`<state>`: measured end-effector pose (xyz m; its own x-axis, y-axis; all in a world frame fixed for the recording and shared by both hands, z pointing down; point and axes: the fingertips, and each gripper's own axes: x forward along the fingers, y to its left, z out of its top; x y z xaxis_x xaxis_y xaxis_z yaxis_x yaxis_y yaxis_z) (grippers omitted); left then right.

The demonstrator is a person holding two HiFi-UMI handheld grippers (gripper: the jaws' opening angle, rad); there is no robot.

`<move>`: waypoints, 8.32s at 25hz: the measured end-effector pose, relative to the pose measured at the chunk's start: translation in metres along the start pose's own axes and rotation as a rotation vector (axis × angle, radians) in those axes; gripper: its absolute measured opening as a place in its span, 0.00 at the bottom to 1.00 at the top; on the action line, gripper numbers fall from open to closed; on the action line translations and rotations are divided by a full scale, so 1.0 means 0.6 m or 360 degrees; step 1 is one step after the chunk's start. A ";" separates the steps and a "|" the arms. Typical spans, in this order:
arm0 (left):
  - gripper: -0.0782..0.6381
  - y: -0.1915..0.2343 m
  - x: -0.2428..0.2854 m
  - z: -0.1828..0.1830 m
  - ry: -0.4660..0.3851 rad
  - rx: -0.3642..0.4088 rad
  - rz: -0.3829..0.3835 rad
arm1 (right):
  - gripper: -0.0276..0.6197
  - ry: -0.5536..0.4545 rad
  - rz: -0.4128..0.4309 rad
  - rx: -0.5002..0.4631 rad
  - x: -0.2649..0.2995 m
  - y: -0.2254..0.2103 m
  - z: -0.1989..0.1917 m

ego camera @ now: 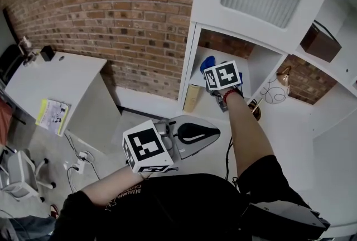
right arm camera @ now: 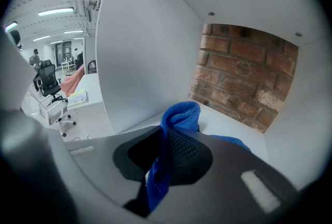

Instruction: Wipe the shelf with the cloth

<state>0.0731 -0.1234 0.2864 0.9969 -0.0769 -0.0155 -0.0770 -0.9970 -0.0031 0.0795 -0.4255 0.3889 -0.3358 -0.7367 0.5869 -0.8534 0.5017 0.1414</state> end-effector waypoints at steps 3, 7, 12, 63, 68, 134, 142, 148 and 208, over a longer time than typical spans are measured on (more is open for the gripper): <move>0.11 -0.005 0.008 0.002 0.0001 0.0001 -0.0027 | 0.10 0.0000 -0.0036 0.0018 -0.011 -0.017 -0.011; 0.11 -0.012 0.019 0.000 0.0000 -0.0006 -0.0065 | 0.10 -0.0004 -0.0070 0.0088 -0.026 -0.044 -0.026; 0.11 -0.020 0.030 -0.004 0.0003 -0.0013 -0.0107 | 0.10 -0.0038 -0.0065 0.0251 -0.044 -0.070 -0.039; 0.11 -0.028 -0.008 0.006 -0.0009 0.0020 0.0063 | 0.10 -0.0030 0.0023 0.0192 -0.022 0.010 -0.024; 0.11 -0.038 0.015 0.005 0.0009 0.0028 -0.0012 | 0.10 -0.0033 -0.0076 0.0259 -0.049 -0.048 -0.055; 0.11 -0.014 0.031 0.011 -0.0040 0.0014 -0.0259 | 0.11 -0.0099 -0.0319 0.0066 -0.069 -0.075 -0.078; 0.11 -0.011 0.012 -0.003 -0.0051 -0.0031 -0.0294 | 0.11 -0.0087 -0.0439 0.0220 -0.095 -0.136 -0.106; 0.11 0.005 -0.035 -0.031 -0.0089 -0.0122 -0.0257 | 0.10 -0.0073 -0.0473 0.0298 -0.100 -0.151 -0.111; 0.11 -0.109 -0.056 -0.056 0.0010 -0.0081 0.0046 | 0.11 -0.0741 -0.0491 0.0930 -0.226 -0.128 -0.197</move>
<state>0.0453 -0.0556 0.3210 0.9944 -0.1054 -0.0083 -0.1049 -0.9933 0.0482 0.2377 -0.3105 0.3930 -0.0727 -0.9811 0.1791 -0.9621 0.0216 -0.2720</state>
